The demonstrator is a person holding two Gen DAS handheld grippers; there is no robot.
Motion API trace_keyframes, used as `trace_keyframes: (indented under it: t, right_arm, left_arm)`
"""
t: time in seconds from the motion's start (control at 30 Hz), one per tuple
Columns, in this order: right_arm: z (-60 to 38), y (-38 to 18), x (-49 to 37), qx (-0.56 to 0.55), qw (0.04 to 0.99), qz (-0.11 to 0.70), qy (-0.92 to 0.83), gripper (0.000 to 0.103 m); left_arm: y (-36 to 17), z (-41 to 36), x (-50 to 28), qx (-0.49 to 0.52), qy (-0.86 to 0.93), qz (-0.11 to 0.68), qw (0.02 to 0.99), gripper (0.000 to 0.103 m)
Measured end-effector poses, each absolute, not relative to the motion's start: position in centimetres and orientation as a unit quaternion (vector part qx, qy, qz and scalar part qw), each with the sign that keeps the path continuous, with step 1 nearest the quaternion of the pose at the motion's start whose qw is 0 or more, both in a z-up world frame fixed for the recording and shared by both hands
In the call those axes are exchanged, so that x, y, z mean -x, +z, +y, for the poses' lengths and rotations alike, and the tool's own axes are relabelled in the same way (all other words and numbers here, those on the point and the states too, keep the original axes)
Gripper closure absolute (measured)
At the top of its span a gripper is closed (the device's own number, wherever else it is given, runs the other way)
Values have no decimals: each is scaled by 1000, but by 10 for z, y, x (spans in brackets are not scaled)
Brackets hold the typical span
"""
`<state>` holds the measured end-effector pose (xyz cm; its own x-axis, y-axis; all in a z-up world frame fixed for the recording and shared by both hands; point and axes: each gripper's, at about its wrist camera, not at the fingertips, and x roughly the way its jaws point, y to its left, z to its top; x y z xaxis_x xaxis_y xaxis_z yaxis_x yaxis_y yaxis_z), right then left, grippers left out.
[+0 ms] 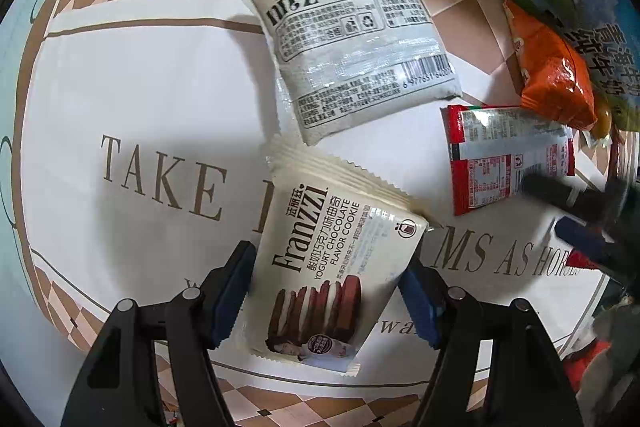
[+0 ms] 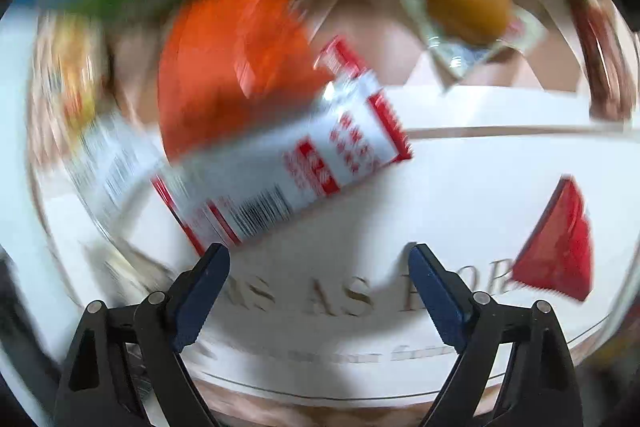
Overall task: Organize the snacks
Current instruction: 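Grasp the Franzzi cookie pack with the left tool while the right grasps the red spicy strip packet, then carry both packets into the cardboard box and open both tools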
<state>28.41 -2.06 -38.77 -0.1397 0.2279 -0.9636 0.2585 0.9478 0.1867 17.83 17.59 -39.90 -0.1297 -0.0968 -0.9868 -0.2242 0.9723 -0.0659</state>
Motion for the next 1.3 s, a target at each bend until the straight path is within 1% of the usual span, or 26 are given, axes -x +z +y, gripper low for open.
trace_keyframes:
  t: [0.07,0.2,0.23,0.4,0.47,0.6,0.63,0.67,0.7,0.73,0.83,1.0,1.1,1.13,1.17,1.23,1.3]
  right_arm:
    - [-9,-385,-300,-152,648,746,-24,10]
    - [26,-393,-323,-87,654,749,-60,10]
    - [34,-393,-325,-61,660,746,-65,9]
    - [51,-387,-316,20,672,739,-26,8]
    - [38,-388,-307,24,665,746,-17,8]
    - [0,-392,-289,-16,643,766,-14,9]
    - [-2,-388,-287,-7,648,762,-6,14]
    - [0,-384,-286,3,653,757,3,26]
    - [7,-379,-279,13,657,753,12,35]
    - [7,-375,-276,24,658,752,23,50]
    - [-7,-373,-267,21,647,761,43,53]
    - [-29,-376,-238,-11,613,788,64,53]
    - [-41,-377,-233,-73,595,798,65,47]
    - [-45,-375,-234,-90,599,794,62,40]
    - [-67,-376,-225,-98,607,787,60,36]
    - [-78,-375,-231,-90,617,780,45,35]
    - [-79,-377,-237,-87,618,781,33,30]
  left_arm:
    - [-399,179,-181,106,53,750,651,35]
    - [-403,182,-179,91,62,750,653,35]
    - [-403,182,-178,88,62,749,654,35]
    - [-404,178,-179,77,64,750,654,35]
    - [-401,174,-180,77,66,749,655,35]
    - [-399,172,-182,83,68,750,653,35]
    - [-399,172,-183,84,68,750,652,35]
    - [-398,171,-184,86,68,751,651,35]
    - [-398,171,-184,85,67,752,650,35]
    - [-398,169,-185,85,66,754,649,35]
    - [-398,166,-187,83,61,756,647,35]
    - [-398,153,-187,66,53,758,646,35]
    - [-398,146,-187,60,50,759,646,35]
    - [-399,144,-187,60,50,760,645,34]
    - [-399,143,-188,60,50,761,645,35]
    - [-399,141,-191,59,50,762,643,34]
    - [-400,137,-193,55,46,762,643,35]
